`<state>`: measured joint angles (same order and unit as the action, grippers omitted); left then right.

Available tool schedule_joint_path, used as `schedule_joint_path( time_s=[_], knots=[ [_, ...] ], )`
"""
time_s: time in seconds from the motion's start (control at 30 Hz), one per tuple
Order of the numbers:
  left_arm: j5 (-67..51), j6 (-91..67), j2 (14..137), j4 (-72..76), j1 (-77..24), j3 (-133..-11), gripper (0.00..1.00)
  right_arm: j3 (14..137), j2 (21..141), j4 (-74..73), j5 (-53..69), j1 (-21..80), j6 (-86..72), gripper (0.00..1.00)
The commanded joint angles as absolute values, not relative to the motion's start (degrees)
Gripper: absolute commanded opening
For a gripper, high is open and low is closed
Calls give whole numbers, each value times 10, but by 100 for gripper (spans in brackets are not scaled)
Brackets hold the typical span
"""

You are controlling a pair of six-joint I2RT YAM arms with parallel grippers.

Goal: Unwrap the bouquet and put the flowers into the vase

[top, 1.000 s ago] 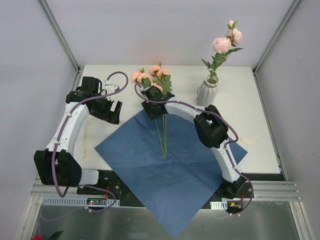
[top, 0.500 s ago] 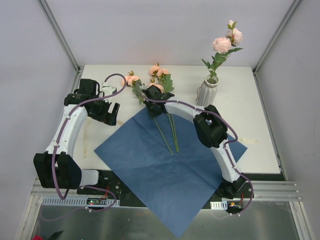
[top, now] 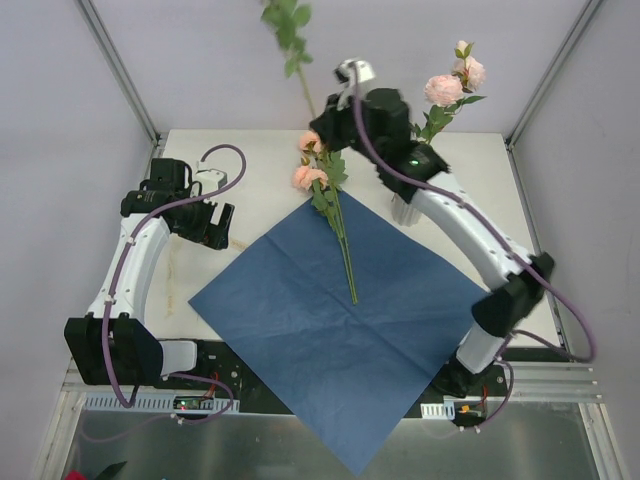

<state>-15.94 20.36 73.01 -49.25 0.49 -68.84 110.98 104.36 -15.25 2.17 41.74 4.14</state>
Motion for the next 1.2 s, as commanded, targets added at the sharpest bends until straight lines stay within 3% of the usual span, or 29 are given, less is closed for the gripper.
schedule_joint_path(
  time_s=[0.0,0.1,0.47,0.97,1.17],
  knots=[
    [-166,202,719,-494,11,-691,88,1001,898,50,-17,375,133,1],
    [-169,201,723,-494,11,-695,88,895,805,205,-57,350,204,1],
    [-185,200,762,-489,11,-713,87,860,793,372,-143,279,344,1],
    [-178,215,785,-488,11,-726,87,798,839,431,-170,212,305,1],
    [-180,214,784,-488,12,-731,87,714,813,460,-223,214,273,3]
  ],
)
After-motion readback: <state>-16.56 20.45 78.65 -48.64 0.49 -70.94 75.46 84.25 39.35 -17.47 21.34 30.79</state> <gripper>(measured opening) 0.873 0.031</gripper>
